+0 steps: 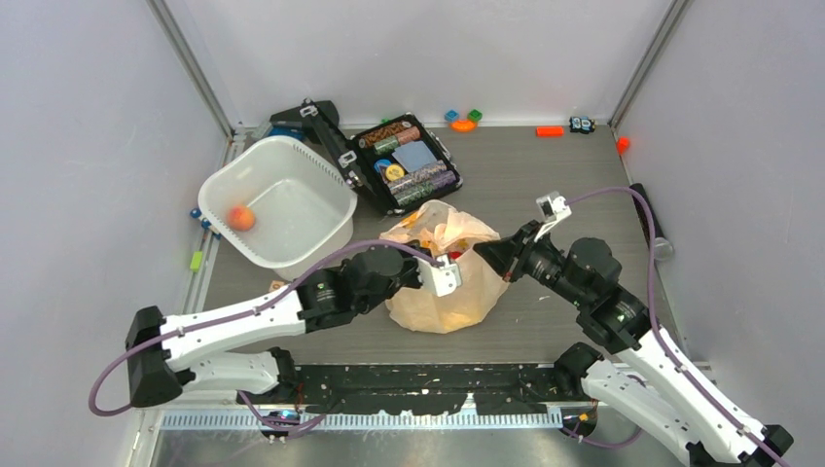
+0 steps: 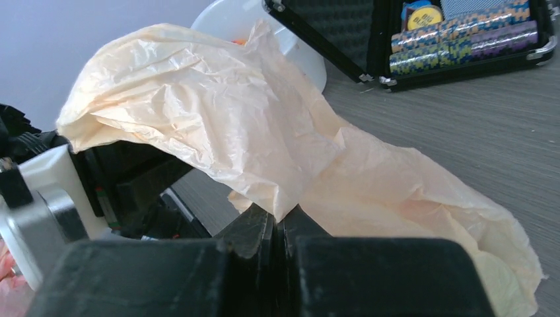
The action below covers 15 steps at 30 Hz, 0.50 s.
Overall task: Place the fake fruits into the plastic bag and tie a complex knot
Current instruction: Tie the plastic bag at the center of the board.
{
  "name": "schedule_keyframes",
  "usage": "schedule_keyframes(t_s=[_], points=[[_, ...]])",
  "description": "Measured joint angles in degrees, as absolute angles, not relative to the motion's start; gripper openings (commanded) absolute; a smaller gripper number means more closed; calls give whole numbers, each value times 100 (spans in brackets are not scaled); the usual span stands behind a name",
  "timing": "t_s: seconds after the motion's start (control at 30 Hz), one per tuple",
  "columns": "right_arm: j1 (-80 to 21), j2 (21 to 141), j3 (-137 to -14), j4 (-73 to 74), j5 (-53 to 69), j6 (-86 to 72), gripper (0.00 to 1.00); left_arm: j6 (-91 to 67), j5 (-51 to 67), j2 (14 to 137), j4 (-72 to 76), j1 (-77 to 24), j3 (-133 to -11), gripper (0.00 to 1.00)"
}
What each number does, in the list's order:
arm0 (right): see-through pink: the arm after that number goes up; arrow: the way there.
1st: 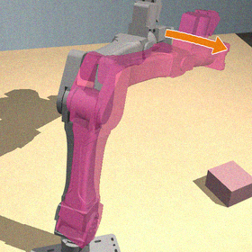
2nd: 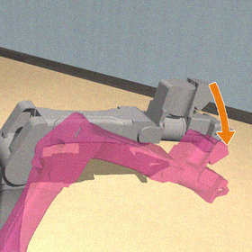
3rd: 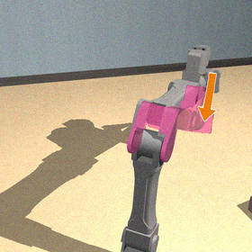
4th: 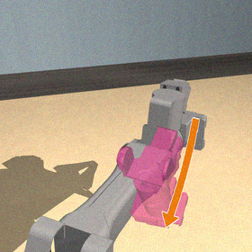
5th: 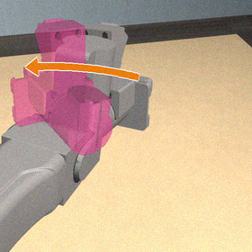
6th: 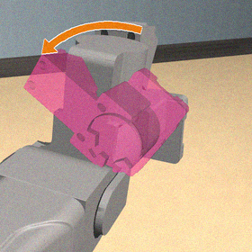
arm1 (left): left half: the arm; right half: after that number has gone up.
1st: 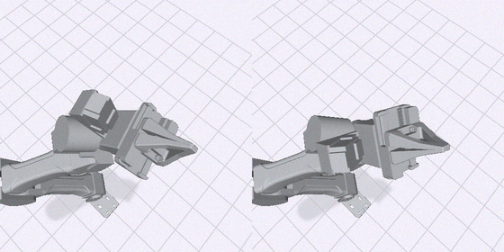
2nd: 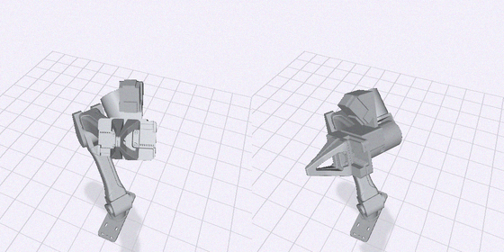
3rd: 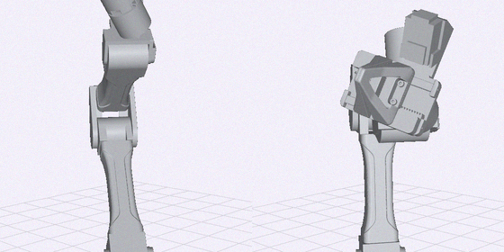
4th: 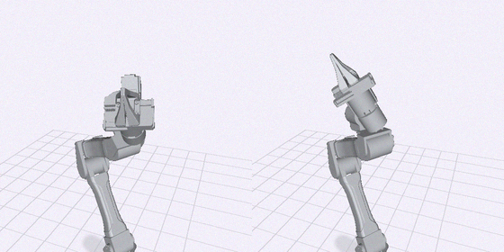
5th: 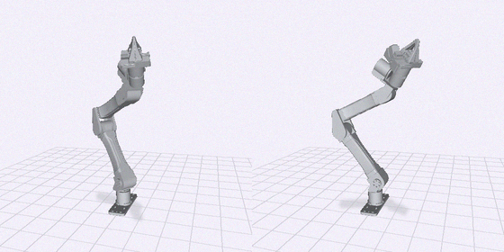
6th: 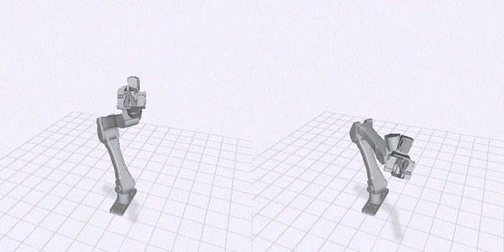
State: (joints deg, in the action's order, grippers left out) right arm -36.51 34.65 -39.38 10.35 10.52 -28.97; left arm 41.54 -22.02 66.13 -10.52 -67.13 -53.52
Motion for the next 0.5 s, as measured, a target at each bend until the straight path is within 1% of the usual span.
schedule_keyframes(t_s=[0.03,0.07,0.1,0.13,0.17,0.2,0.23,0.27,0.3,0.33,0.4,0.5], points=[[-3651,3385,-3938,1092,950,-2884,10,4082,-2261,6469,-1002,-6713,-5258,0],[-3651,3328,-3935,1135,864,-2877,15,4023,-2287,6335,-1004,-6711,-5203,0],[-3651,3251,-3931,1201,738,-2862,17,3911,-2281,6184,-1039,-6711,-5175,0],[-3651,3194,-3927,1256,611,-2860,25,3767,-2237,6045,-1068,-6711,-5183,0],[-3651,3122,-3913,1310,456,-2836,30,3614,-2156,5916,-1116,-6711,-5223,0],[-3651,3044,-3903,1380,283,-2812,42,3444,-2025,5802,-1168,-6711,-5282,0],[-3651,2963,-3892,1461,119,-2781,49,3284,-1876,5728,-1212,-6711,-5360,0],[-3651,2875,-3887,1564,-38,-2753,59,3114,-1704,5673,-1262,-6709,-5457,0],[-3651,2799,-3887,1634,-165,-2718,65,2915,-1531,5651,-1326,-6694,-5568,0],[-3651,2696,-3887,1710,-303,-2676,74,2766,-1406,5651,-1376,-6678,-5660,0],[-3651,2480,-3887,1826,-504,-2604,84,2392,-1103,5680,-1538,-6604,-5870,0],[-3651,2082,-3887,1850,-591,-2386,88,1778,-447,5697,-1796,-6331,-6106,0]])
